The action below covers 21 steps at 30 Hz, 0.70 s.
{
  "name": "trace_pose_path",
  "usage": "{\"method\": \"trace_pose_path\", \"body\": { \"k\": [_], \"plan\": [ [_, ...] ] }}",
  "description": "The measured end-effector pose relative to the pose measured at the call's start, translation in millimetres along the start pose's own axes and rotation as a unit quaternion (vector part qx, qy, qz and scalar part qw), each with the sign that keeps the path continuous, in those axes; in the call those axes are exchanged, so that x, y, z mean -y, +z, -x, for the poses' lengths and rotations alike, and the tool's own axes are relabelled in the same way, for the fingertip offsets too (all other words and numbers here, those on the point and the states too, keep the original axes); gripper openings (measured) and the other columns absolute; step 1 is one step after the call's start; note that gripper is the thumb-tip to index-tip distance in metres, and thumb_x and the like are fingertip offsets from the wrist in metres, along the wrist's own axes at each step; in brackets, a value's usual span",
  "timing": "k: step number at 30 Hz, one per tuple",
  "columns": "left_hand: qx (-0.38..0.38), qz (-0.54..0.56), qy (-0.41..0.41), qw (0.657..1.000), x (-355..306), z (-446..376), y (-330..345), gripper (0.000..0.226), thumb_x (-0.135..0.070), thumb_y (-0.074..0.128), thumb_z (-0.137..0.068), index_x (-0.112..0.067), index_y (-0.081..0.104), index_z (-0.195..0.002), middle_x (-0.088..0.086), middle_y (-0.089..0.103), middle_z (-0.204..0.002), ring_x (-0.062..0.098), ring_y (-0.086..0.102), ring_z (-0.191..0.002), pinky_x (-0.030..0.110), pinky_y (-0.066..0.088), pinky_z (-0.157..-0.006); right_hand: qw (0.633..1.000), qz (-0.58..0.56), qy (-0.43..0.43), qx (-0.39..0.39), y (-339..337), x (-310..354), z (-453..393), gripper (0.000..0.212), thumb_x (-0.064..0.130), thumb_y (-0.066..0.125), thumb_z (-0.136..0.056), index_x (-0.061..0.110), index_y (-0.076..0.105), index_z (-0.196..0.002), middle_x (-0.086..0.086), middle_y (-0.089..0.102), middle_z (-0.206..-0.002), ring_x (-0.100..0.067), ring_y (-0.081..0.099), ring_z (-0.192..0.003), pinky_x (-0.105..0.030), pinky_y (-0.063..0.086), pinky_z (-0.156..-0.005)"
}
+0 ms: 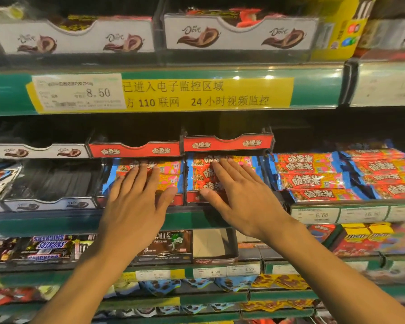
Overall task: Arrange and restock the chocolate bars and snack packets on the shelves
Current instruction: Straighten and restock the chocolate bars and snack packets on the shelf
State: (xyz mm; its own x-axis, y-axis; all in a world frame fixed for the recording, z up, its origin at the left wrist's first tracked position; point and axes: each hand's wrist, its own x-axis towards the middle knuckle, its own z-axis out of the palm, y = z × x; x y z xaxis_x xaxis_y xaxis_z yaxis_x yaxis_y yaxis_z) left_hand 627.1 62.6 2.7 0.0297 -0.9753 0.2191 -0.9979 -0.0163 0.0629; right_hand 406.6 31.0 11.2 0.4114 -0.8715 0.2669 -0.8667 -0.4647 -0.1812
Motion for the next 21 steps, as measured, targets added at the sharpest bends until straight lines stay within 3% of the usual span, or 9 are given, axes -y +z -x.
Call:
{"method": "trace_pose_path", "body": {
  "k": [1, 3, 5, 6, 8, 11, 13, 16, 21],
  "plan": [
    [-0.009, 0.009, 0.002, 1.000, -7.9, 2.7, -4.0, 0.082, -0.069, -0.012, -0.086, -0.028, 0.002, -0.156, -0.004, 0.002, -0.164, 0.013, -0.002, -0.151, 0.037, -0.001, -0.122, 1.000, -0.019, 0.001, -0.015, -4.0, -1.5, 2.7, 0.072, 0.066, 0.023, -0.100, 0.021, 0.022, -0.156, 0.002, 0.025, -0.162, -0.015, 0.015, -0.150, -0.027, -0.001, -0.118],
    [-0.023, 0.036, 0.017, 0.999, -29.1, 9.5, -12.2, 0.082, -0.070, -0.006, -0.088, -0.028, 0.014, -0.156, -0.005, 0.013, -0.163, 0.013, 0.008, -0.150, 0.036, 0.001, -0.120, 0.998, -0.043, 0.004, -0.055, -13.4, -8.8, 12.0, 0.059, 0.060, 0.034, -0.101, 0.020, 0.041, -0.145, 0.002, 0.048, -0.146, -0.016, 0.040, -0.136, -0.028, 0.024, -0.116],
    [-0.034, 0.073, 0.050, 0.996, -54.9, 16.1, -19.4, 0.077, -0.069, 0.006, -0.091, -0.027, 0.036, -0.149, -0.007, 0.036, -0.154, 0.015, 0.027, -0.143, 0.038, 0.015, -0.118, 0.994, -0.053, 0.013, -0.098, -24.3, -24.2, 25.6, 0.040, 0.053, 0.044, -0.100, 0.023, 0.055, -0.124, 0.005, 0.063, -0.116, -0.013, 0.054, -0.108, -0.030, 0.046, -0.092],
    [-0.044, 0.093, 0.074, 0.992, -69.3, 18.0, -23.7, 0.071, -0.068, 0.012, -0.093, -0.029, 0.045, -0.141, -0.008, 0.046, -0.145, 0.013, 0.036, -0.135, 0.039, 0.026, -0.113, 0.991, -0.062, 0.022, -0.115, -29.6, -34.5, 33.1, 0.033, 0.050, 0.047, -0.099, 0.024, 0.058, -0.117, 0.006, 0.064, -0.106, -0.013, 0.055, -0.099, -0.030, 0.047, -0.081],
    [-0.045, 0.137, 0.122, 0.982, -98.9, 19.2, -27.6, 0.056, -0.067, 0.020, -0.094, -0.036, 0.051, -0.129, -0.018, 0.052, -0.128, 0.005, 0.043, -0.120, 0.034, 0.038, -0.102, 0.985, -0.083, 0.043, -0.147, -39.6, -58.9, 50.4, 0.024, 0.043, 0.053, -0.097, 0.024, 0.062, -0.109, 0.007, 0.066, -0.099, -0.014, 0.057, -0.094, -0.031, 0.046, -0.074],
    [-0.023, 0.192, 0.196, 0.961, -143.6, 13.5, -25.3, 0.039, -0.061, 0.033, -0.094, -0.044, 0.050, -0.124, -0.031, 0.044, -0.119, -0.006, 0.040, -0.112, 0.019, 0.033, -0.096, 0.977, -0.082, 0.083, -0.177, -55.1, -102.6, 81.7, 0.018, 0.036, 0.058, -0.095, 0.024, 0.064, -0.107, 0.008, 0.067, -0.102, -0.014, 0.059, -0.097, -0.032, 0.048, -0.078],
    [-0.035, 0.210, 0.223, 0.951, -170.4, 4.3, -20.2, 0.027, -0.048, 0.046, -0.097, -0.040, 0.055, -0.121, -0.027, 0.050, -0.116, -0.002, 0.045, -0.109, 0.020, 0.034, -0.094, 0.974, -0.070, 0.125, -0.175, -65.2, -136.2, 101.7, 0.018, 0.035, 0.061, -0.094, 0.025, 0.063, -0.109, 0.006, 0.066, -0.105, -0.015, 0.058, -0.099, -0.032, 0.048, -0.078],
    [-0.069, 0.190, 0.241, 0.949, -204.9, -16.1, -4.4, 0.031, -0.042, 0.049, -0.090, -0.029, 0.062, -0.116, -0.010, 0.064, -0.112, 0.009, 0.049, -0.105, 0.029, 0.042, -0.092, 0.971, -0.046, 0.169, -0.163, -78.2, -186.5, 122.3, 0.023, 0.030, 0.066, -0.089, 0.025, 0.063, -0.111, 0.004, 0.065, -0.106, -0.020, 0.059, -0.101, -0.036, 0.048, -0.081],
    [-0.039, 0.120, 0.251, 0.960, -251.6, -36.4, 16.5, 0.048, -0.049, 0.037, -0.086, -0.024, 0.066, -0.114, -0.005, 0.063, -0.110, 0.017, 0.052, -0.106, 0.033, 0.033, -0.094, 0.979, -0.003, 0.177, -0.097, -99.0, -257.4, 138.3, 0.026, 0.030, 0.066, -0.087, 0.027, 0.060, -0.113, 0.004, 0.065, -0.110, -0.023, 0.059, -0.103, -0.040, 0.049, -0.082]
  ]
}}
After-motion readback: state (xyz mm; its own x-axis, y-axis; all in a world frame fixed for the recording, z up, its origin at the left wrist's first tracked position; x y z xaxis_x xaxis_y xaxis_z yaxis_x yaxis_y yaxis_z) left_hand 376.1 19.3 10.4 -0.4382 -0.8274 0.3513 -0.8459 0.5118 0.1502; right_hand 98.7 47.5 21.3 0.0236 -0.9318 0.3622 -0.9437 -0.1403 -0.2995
